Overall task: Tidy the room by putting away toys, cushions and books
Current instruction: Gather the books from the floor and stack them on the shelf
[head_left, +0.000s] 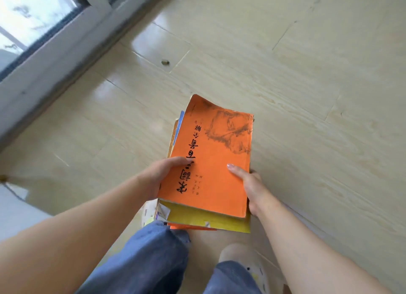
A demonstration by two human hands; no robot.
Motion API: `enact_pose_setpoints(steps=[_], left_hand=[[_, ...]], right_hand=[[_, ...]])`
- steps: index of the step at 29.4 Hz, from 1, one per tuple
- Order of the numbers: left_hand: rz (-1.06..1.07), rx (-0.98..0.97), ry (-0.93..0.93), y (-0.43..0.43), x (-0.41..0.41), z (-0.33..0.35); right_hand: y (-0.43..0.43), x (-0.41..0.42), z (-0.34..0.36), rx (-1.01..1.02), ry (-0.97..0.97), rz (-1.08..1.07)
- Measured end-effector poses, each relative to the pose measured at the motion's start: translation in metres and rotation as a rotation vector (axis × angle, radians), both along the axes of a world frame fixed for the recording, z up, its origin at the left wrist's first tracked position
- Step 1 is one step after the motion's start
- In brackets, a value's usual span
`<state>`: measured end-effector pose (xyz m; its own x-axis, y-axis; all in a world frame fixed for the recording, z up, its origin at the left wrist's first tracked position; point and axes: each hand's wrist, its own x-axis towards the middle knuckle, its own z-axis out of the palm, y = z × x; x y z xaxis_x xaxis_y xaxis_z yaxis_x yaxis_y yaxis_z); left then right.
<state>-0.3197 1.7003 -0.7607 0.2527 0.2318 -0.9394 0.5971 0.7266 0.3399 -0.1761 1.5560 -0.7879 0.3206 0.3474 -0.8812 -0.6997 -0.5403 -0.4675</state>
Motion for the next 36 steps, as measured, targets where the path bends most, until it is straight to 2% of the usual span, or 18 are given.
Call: enact_pose_setpoints(steps=[4,10,21,24,30,34,36], left_hand=[[0.101,0.033,-0.052,0.023,-0.036,0.048],[0.190,0.206,-0.085,0.034,-0.099,0.153],[0.478,0.599,-0.221,-0.026,-0.219,0.373],[0.554,0.656,-0.278,-0.050,-0.249,0.412],[0.707,0.693,-0.353,-0.093,-0.319,0.454],[0.870,0.751,-0.357,-0.112,-0.386,0.462],[0.894,0.739,-0.338,-0.112,-0.392,0.456]], right_hand=[[0.032,-0.017,0.036,0.093,0.036,0.073],[0.062,-0.066,0.121,0.266,0.076,0.209],[0.058,-0.163,0.335,0.675,0.085,0.484],[0.053,-0.188,0.377,0.720,0.054,0.564],[0.047,-0.252,0.427,0.749,-0.005,0.767],[0.054,-0.317,0.447,0.734,-0.058,0.909],[0.059,-0.324,0.448,0.744,-0.095,0.920]])
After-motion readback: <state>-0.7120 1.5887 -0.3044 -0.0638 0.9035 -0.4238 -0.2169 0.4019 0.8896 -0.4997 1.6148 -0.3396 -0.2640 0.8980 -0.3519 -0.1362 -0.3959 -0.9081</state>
